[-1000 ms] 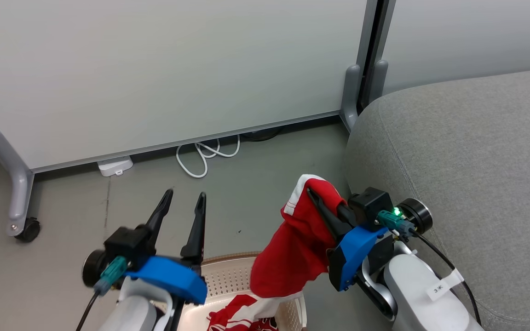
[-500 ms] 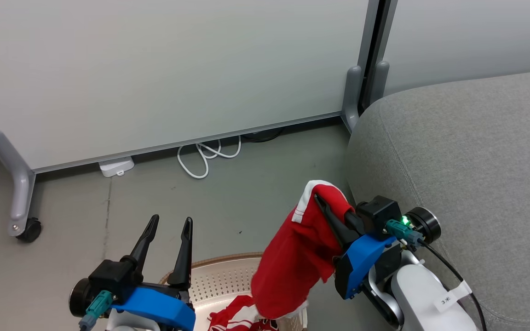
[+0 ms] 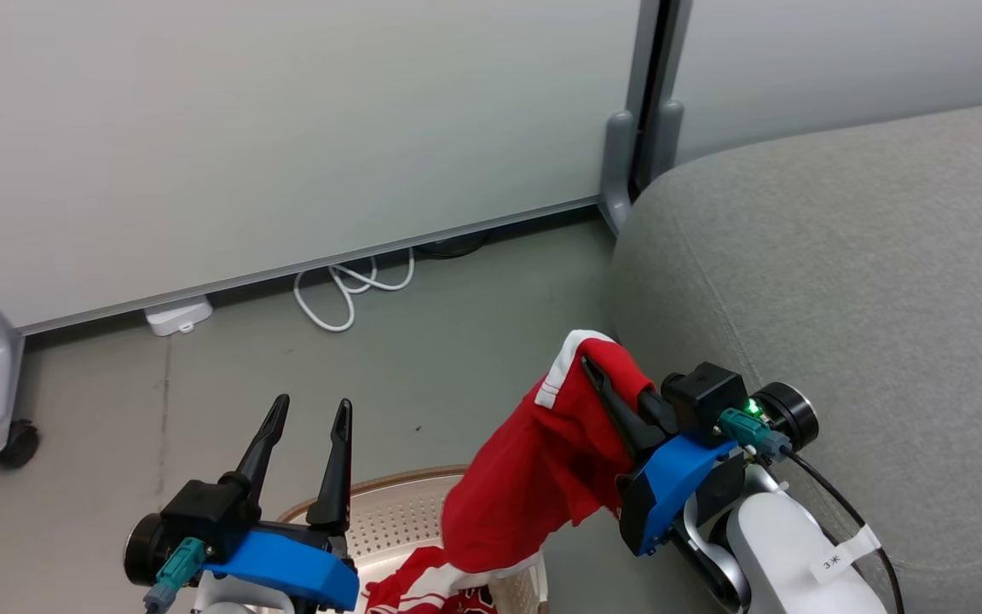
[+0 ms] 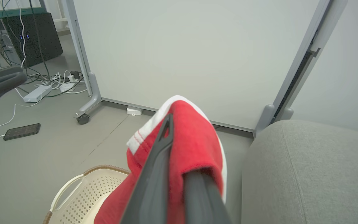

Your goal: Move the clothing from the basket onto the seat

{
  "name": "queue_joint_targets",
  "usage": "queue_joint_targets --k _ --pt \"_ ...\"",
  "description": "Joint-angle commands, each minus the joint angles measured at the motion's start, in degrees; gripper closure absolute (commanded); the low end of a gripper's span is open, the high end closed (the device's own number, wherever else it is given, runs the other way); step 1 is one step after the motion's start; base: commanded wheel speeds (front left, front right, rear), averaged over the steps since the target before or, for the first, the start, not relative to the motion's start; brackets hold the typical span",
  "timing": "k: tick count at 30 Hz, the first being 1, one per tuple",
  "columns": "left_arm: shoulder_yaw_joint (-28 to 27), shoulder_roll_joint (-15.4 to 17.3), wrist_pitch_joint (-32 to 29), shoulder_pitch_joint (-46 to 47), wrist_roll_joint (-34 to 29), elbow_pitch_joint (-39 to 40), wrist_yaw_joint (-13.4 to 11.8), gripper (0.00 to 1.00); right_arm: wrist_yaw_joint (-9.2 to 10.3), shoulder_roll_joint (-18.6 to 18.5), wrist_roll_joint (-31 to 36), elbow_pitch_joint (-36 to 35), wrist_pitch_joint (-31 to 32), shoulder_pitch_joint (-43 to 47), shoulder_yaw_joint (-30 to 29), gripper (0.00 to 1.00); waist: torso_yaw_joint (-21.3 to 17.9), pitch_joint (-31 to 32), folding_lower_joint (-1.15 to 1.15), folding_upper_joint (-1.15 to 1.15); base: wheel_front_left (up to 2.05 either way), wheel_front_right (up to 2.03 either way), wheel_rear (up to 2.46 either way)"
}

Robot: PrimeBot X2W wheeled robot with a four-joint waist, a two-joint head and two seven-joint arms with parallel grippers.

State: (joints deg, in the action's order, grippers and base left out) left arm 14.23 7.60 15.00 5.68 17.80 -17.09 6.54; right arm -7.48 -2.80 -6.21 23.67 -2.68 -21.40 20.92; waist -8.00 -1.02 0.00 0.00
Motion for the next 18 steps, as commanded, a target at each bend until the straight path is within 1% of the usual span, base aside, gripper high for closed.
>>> queue_joint_targets --k 1,8,18 --pt "-0.3 0.0 0.3 0.3 -0.5 0.1 0.2 0.00 -0.03 -0.2 -0.5 -0.5 -0.2 0.6 -0.1 1.00 -1.2 -0.5 0.00 0.00 0.00 0.00 0.00" --pt "-1.9 -0.4 0.3 0.3 -1.3 0.9 0.6 0.00 -0.03 -0.2 -1.2 -2.3 -0.1 1.0 0.8 1.00 -6.8 -1.8 0.00 0.00 0.00 0.00 0.00" --pt "-2.0 -1.0 0.2 0.6 -2.1 0.6 1.0 0.00 -0.03 -0.1 -1.2 -4.0 0.0 2.9 0.0 1.00 -14.7 -2.4 0.00 0.00 0.00 0.00 0.00"
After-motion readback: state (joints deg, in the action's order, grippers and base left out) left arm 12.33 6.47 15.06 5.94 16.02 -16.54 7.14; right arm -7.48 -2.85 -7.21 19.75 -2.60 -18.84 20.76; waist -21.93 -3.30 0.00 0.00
